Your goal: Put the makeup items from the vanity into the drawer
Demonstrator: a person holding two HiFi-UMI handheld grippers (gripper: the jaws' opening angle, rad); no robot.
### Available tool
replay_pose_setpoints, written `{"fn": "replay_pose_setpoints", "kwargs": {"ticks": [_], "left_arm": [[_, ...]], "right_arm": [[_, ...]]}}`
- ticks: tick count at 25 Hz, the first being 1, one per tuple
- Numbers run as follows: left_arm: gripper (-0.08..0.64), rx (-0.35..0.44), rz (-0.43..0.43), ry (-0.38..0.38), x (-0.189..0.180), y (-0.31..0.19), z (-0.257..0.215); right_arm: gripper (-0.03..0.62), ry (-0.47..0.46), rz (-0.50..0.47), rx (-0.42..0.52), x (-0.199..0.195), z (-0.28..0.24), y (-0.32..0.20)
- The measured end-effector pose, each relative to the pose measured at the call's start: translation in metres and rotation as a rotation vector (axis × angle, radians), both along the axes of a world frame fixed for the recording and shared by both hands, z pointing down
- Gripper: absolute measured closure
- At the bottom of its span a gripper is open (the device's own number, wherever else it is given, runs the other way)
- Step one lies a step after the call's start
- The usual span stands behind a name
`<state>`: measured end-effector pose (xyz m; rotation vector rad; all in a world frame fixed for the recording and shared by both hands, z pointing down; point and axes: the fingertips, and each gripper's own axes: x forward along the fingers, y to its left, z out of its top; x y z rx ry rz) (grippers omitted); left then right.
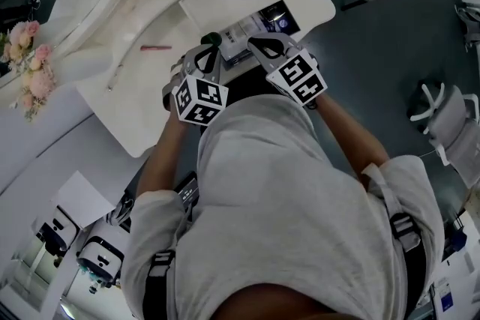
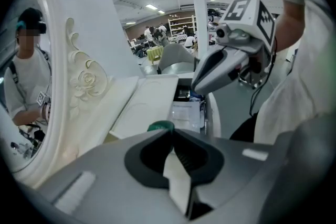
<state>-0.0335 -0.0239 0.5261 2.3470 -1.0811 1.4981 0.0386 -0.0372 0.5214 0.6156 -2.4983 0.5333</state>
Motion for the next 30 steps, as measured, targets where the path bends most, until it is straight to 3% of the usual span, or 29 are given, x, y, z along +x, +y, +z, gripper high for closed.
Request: {"fn": "replay_pose_setpoints", "kwargs": {"ticks": [9, 15, 30], "left_arm": [[0.540, -0.050, 0.157, -0.001, 0.071, -0.010, 0.018], [0.540, -0.088, 0.225, -0.018, 0.099, -0.015, 0.035], [0.538, -0.173, 0.152, 0.036, 0.112, -0.029, 0.063]], "right_arm": [[0.592, -0.002, 0.075, -0.018, 0.047, 0.002, -0.016], [0.592, 0.003, 0.153, -0.036, 0.084, 0.008, -0.021], [0.592, 0.005, 0.193, -0.049, 0.106, 0.013, -0.027]]}}
